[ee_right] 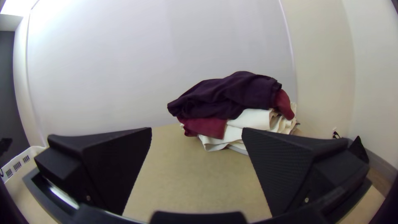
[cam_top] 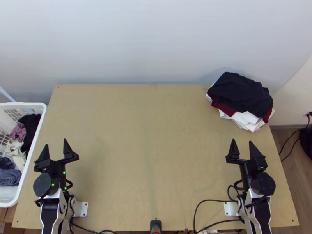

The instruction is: Fold the t-shirt

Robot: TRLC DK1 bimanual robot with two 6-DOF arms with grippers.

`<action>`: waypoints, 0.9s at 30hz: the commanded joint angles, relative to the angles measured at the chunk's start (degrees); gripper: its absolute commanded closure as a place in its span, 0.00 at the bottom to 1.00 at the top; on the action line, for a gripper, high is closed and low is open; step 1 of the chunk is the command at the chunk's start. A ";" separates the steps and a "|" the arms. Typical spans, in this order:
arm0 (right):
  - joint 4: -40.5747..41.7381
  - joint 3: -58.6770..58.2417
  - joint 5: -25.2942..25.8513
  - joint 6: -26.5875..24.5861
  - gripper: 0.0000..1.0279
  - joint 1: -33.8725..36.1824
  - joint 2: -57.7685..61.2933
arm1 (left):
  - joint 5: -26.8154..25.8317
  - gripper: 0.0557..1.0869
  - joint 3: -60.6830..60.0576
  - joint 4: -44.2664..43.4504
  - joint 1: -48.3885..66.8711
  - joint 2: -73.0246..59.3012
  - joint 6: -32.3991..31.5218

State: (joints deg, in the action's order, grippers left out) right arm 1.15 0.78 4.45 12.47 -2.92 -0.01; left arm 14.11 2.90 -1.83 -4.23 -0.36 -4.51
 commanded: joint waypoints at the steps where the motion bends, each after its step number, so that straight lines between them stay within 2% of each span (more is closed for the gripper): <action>1: -1.06 -0.34 0.03 1.24 0.04 0.19 -0.16 | -0.49 0.04 -1.67 1.21 0.19 0.36 -0.85; 5: -1.06 -0.34 0.03 1.24 0.04 0.19 -0.16 | -2.07 0.04 -1.58 1.65 0.63 0.36 -0.94; 8: -1.06 -0.34 0.03 1.24 0.04 0.19 -0.16 | -2.07 0.04 -1.58 1.30 0.98 0.45 1.70; 10: -1.06 -0.42 0.03 1.24 0.04 0.19 -0.16 | -1.98 0.04 -0.79 -2.22 0.80 0.45 4.95; 17: -1.06 -0.34 0.03 1.24 0.04 0.19 -0.16 | -1.28 0.04 14.24 -2.13 -2.89 -4.56 11.63; 22: -1.06 -0.34 0.03 1.24 0.04 0.19 -0.16 | -0.66 0.04 31.64 3.23 -12.21 -20.73 11.63; 27: -1.06 -0.34 0.03 1.24 0.04 0.19 -0.16 | -1.36 0.04 48.34 16.94 -25.21 -36.99 9.44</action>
State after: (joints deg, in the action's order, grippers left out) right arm 1.13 0.78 4.45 12.49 -2.92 -0.01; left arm 13.02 45.36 10.70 -24.71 -30.50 5.78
